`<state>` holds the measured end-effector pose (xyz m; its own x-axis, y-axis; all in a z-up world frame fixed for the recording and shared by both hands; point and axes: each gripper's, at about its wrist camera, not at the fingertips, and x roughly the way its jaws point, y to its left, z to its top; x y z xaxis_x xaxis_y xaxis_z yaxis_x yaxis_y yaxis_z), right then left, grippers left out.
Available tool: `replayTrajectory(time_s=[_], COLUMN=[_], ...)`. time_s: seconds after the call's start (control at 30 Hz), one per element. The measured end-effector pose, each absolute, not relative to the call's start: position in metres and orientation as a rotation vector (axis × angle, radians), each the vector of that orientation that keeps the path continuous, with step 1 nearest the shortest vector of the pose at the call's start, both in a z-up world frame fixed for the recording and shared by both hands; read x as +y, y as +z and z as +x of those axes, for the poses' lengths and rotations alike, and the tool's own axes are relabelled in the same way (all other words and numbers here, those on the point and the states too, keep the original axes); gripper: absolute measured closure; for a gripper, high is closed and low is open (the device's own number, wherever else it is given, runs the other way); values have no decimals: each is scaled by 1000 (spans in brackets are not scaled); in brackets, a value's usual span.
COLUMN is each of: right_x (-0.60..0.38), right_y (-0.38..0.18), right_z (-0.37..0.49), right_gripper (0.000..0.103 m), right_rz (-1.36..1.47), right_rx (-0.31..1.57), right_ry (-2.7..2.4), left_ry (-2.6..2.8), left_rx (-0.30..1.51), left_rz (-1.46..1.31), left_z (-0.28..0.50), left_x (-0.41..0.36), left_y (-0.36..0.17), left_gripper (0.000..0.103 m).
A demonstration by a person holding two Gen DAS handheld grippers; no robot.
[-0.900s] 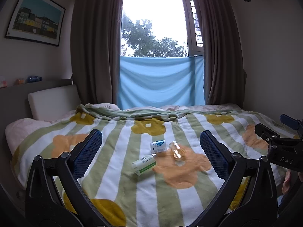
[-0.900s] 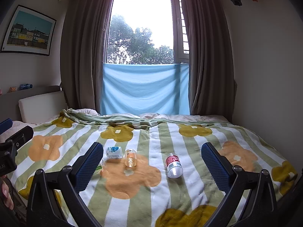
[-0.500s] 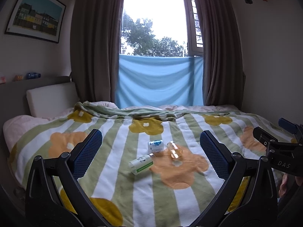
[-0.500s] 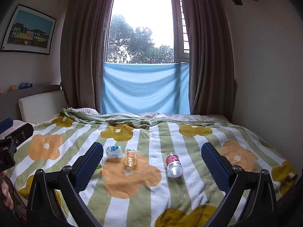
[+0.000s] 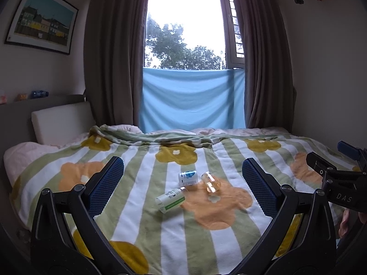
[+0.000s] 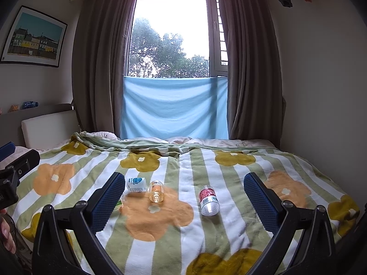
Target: Flip cup upside down
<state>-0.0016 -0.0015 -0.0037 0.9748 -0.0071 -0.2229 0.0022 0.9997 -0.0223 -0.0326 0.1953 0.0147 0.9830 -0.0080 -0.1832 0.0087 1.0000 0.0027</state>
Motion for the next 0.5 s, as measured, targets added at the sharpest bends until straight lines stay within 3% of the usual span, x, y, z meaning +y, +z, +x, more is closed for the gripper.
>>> replayTrajectory(time_s=[0.5], right_x=[0], right_y=[-6], right_z=[-1], right_gripper=[0], right_rz=[-30], right_rx=[224], right_ry=[-16], left_ry=[-7], left_rx=[185], left_rz=[7], left_z=[-32], left_x=[195], left_y=[15], left_gripper=[0])
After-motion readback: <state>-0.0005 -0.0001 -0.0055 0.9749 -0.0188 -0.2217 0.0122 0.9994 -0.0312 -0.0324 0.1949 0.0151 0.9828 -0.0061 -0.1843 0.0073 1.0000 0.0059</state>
